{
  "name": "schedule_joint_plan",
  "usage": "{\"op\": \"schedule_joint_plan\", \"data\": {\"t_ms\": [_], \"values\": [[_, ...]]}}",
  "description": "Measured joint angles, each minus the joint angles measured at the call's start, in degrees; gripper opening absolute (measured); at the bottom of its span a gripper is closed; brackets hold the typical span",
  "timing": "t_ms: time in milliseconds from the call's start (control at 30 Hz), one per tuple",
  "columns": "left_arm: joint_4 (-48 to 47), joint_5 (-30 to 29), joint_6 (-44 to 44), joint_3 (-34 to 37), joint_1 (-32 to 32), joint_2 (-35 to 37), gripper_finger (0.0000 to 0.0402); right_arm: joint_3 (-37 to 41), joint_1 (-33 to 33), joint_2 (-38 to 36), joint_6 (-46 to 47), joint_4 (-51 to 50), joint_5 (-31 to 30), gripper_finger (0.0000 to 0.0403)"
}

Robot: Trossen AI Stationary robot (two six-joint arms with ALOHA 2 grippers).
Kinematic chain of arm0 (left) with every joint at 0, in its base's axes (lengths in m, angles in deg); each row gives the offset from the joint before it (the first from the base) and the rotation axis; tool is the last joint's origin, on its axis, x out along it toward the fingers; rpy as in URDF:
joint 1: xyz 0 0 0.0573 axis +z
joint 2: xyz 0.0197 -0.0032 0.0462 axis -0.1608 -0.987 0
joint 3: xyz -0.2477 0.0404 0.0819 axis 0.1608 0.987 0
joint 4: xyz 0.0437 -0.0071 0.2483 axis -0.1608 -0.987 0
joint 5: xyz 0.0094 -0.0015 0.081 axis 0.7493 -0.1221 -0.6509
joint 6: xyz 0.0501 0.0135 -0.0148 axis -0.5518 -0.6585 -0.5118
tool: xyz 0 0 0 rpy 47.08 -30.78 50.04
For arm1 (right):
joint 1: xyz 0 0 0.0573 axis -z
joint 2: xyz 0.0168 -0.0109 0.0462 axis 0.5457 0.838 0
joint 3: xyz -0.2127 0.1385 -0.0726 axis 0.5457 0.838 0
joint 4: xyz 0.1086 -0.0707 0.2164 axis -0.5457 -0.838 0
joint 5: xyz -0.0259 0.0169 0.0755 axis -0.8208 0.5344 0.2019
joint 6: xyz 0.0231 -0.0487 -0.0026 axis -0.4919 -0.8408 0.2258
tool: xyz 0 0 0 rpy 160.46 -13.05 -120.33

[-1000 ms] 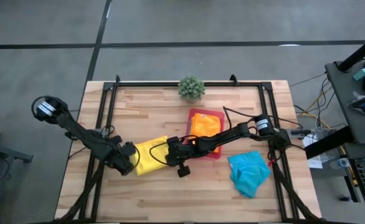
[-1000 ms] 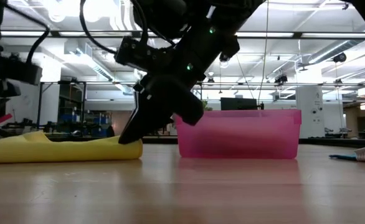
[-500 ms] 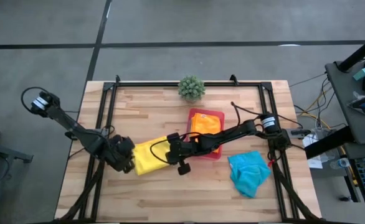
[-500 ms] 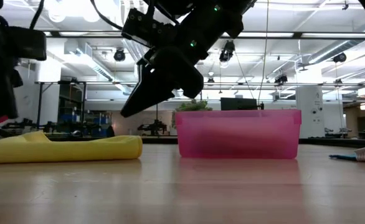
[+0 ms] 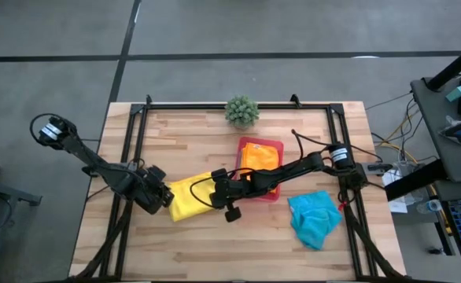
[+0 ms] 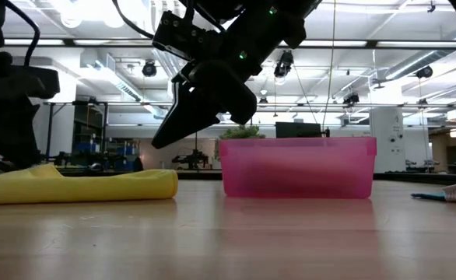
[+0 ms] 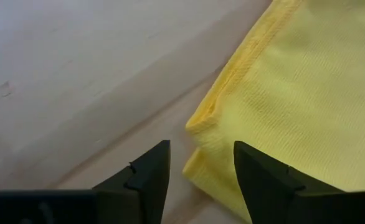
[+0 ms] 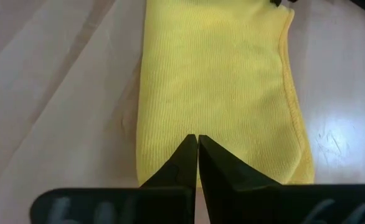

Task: Fold microfiber towels
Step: Fold the yellow towel

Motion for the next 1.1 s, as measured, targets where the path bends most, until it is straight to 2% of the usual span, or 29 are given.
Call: {"op": "schedule_joint_plan", "data": {"t_ms": [167, 400, 733, 1100], "values": [[5.3, -1.6, 0.0, 1.9, 0.1, -1.7, 0.0162, 0.0, 0.0, 0.0, 0.1, 0.1, 0.0, 0.0009], [6.7, -3.0, -3.7, 0.9, 0.1, -4.7, 0.0148, 0.0, 0.0, 0.0, 0.1, 0.1, 0.0, 0.0009], [6.5, -1.4, -4.5, 0.1, 0.1, -4.8, 0.0008, 0.0, 0.0, 0.0, 0.1, 0.2, 0.0, 0.0009], [6.3, 6.4, -5.0, -4.2, 0.1, -1.2, 0.0002, 0.0, 0.0, 0.0, 0.8, 0.2, 0.0, 0.0009]]}}
